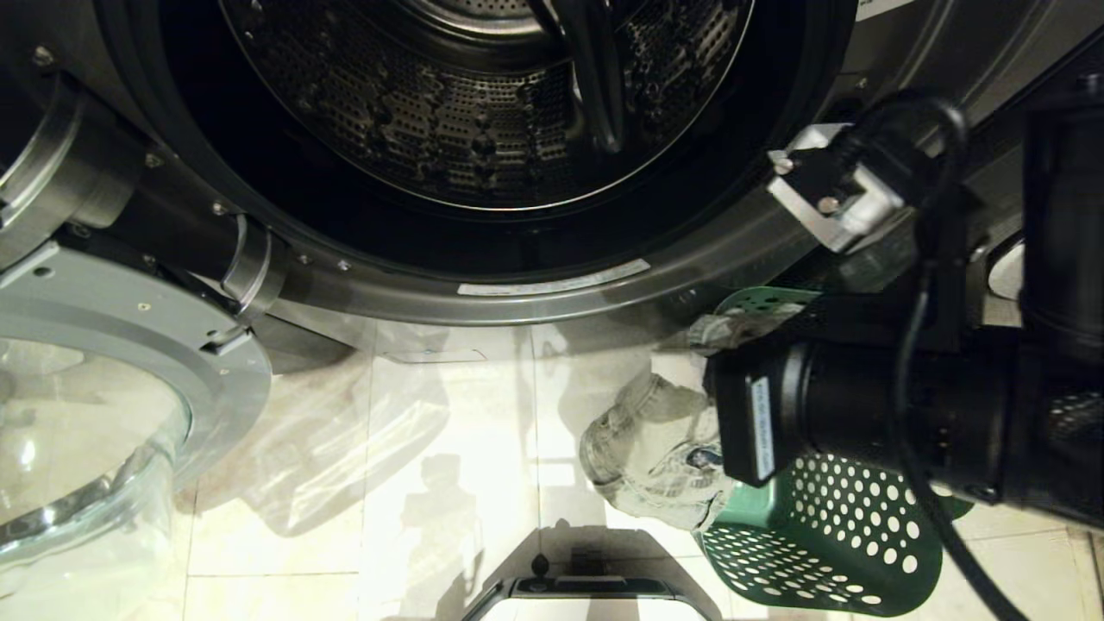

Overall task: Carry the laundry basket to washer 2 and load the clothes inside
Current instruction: Place the clothes into the washing machine

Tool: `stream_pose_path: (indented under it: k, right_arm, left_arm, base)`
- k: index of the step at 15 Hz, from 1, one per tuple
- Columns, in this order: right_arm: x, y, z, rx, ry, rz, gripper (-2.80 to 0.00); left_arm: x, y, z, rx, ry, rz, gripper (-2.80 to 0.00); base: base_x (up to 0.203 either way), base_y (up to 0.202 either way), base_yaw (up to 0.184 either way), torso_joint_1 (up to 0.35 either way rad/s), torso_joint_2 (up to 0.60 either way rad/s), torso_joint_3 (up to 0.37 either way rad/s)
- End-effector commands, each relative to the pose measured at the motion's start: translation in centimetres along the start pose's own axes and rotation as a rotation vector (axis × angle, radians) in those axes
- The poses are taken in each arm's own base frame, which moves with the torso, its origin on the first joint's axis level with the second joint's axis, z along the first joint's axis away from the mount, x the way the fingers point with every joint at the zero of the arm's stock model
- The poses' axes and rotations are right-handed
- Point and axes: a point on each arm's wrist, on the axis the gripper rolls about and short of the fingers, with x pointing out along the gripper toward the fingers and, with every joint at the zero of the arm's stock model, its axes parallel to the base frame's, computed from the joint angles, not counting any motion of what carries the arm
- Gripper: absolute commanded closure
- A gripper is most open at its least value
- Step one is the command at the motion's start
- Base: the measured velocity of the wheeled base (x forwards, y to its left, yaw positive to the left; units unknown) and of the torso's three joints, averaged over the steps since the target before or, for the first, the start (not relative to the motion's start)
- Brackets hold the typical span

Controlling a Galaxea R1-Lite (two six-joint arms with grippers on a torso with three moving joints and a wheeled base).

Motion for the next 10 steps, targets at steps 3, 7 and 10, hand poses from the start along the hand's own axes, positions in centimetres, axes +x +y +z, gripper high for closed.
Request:
stream_pose_path:
  k: [3,7,10]
  right_arm:
    - [4.8,1.4,-0.6,0.018,-0.059,-0.126,0.00]
    - [7.6,2.3,0.0,0.079,-0.203,-0.256,0.00]
    - [8.3,3.0,1.5,0.115,-0.276,-0.267,0.00]
  left_arm:
    - [0.0,0.0,0.0,0.000,0.001,-0.001,0.00]
    - [0.0,0.0,0.0,0.000,0.001,-0.001,0.00]
    - [0.0,0.0,0.0,0.000,0.000,-0.001,0.00]
  base:
    - [0.000,0.000,0.000,0.000,0.00,0.000]
    - [0.000,0.000,0.000,0.000,0.00,0.000]
    - [0.000,0.000,0.000,0.000,0.00,0.000]
